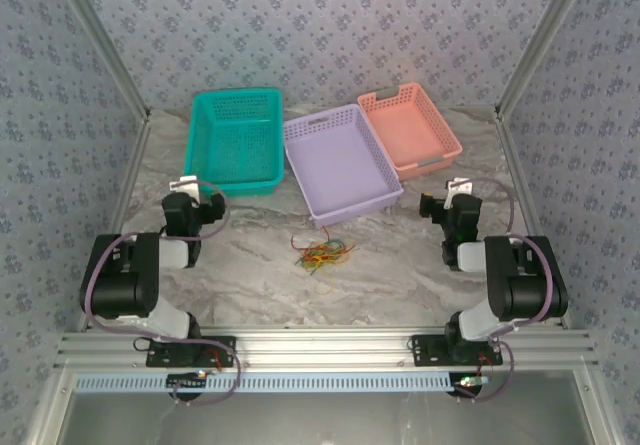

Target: Untangle the cables

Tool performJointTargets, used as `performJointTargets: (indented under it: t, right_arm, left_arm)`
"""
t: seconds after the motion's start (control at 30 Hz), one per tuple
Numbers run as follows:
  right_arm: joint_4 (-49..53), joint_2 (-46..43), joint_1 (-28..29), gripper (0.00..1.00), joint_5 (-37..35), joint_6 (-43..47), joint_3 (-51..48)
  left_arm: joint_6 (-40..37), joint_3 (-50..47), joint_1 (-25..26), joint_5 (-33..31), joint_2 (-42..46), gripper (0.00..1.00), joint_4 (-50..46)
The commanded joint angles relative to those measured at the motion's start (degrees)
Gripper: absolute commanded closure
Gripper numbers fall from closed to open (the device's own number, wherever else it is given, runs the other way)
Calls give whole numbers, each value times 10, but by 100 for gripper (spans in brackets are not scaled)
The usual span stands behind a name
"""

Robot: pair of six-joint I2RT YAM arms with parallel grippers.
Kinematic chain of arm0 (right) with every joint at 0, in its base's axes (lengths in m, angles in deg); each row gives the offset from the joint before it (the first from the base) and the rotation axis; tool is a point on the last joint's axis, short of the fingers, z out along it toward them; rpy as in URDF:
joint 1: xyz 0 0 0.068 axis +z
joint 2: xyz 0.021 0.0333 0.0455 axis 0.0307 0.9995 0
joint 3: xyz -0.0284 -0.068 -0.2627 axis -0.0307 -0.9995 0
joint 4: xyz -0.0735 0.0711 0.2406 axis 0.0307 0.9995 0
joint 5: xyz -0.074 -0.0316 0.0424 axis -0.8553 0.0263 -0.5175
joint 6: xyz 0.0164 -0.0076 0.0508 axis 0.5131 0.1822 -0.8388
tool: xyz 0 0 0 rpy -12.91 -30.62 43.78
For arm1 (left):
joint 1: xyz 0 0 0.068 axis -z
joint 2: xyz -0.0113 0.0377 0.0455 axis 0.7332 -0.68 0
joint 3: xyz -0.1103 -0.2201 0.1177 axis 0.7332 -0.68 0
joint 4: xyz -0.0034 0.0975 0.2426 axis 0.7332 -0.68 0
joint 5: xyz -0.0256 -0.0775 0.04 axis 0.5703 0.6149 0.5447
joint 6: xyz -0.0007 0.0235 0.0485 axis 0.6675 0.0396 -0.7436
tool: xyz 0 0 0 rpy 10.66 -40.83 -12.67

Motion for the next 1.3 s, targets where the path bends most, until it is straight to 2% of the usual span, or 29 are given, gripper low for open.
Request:
performJointTargets:
  t: [0.0, 0.7, 0.73, 0.77, 0.8, 0.83, 0.87, 0.9, 0.93, 0.97, 1.03, 1.13, 1.17, 1.23, 1.27]
  right_arm:
    - [-5, 5, -3, 1, -7, 5, 14]
    - [-6, 6, -3, 1, -8, 6, 13]
    - [-9, 4, -1, 1, -15, 6, 11]
    - [-2, -8, 10, 1, -69, -1, 14]
    - [25, -23, 8, 1, -64, -20, 10]
    - [-12, -24, 1, 1, -52, -10, -3]
    - [-19, -32, 0, 1, -51, -12, -10]
    - [-30, -47, 8, 1, -80, -9, -20]
    - [2, -83, 22, 1, -135, -17, -21]
    - [38, -128, 26, 1, -160, -21, -15]
    - [114, -207, 27, 1, -176, -42, 12]
    - [292, -339, 32, 1, -162, -74, 126]
    - [377, -363, 33, 1, -155, -104, 189]
    - [529, -366, 24, 1, -88, -208, 307]
    - [595, -357, 13, 1, -10, -257, 359]
  left_arm:
    - [-5, 13, 1, 10, 4, 1, 2]
    - [-5, 13, 2, 9, 4, 1, 2]
    - [-6, 13, 2, 9, 4, 1, 2]
    - [-6, 11, 2, 10, 4, 1, 5]
    - [-10, 3, 1, 19, 13, 1, 16]
    - [-14, -13, 3, 26, 45, 1, 20]
    - [-13, -26, 10, 9, 90, 1, -1]
    - [-10, -27, 17, -16, 135, 1, -33]
    - [-6, -23, 21, -23, 185, 1, -73]
    - [8, -16, 23, -19, 232, 1, -104]
    - [4, 12, 39, -9, 309, 1, -157]
    - [-22, 125, 93, -34, 387, 1, -299]
    - [-7, 178, 115, -62, 395, 1, -360]
    - [143, 313, 132, -131, 385, 1, -557]
    - [266, 372, 130, -160, 375, 1, -670]
